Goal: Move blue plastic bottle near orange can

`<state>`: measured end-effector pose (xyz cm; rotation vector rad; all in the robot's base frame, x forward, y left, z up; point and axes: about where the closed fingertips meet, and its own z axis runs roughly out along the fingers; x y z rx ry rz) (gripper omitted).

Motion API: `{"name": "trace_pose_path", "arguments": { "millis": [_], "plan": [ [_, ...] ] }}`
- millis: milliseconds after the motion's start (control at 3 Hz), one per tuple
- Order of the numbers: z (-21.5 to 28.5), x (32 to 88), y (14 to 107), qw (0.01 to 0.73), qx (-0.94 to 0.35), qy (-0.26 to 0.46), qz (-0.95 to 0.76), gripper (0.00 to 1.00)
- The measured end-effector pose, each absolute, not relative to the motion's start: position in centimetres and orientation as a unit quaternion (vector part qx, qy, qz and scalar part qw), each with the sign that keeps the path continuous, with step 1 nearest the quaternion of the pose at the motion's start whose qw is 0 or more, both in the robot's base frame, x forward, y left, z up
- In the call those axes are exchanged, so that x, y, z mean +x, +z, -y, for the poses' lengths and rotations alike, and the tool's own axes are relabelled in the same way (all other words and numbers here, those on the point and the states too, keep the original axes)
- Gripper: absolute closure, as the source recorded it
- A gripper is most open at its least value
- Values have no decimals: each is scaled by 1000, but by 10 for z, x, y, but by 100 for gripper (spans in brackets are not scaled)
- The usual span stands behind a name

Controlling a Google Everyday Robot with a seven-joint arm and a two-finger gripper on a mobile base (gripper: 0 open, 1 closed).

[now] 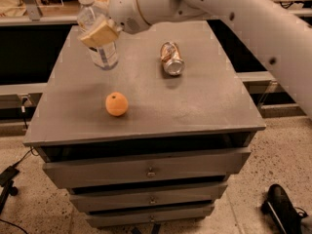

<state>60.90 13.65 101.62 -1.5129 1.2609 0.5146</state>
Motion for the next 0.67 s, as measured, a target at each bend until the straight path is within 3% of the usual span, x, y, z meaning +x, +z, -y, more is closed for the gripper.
{"name": "trace_pose_path", "arguments": {
  "millis": [667],
  "plan": [
    [-122,604,1014,533,-623,204,-535,100]
  ]
}}
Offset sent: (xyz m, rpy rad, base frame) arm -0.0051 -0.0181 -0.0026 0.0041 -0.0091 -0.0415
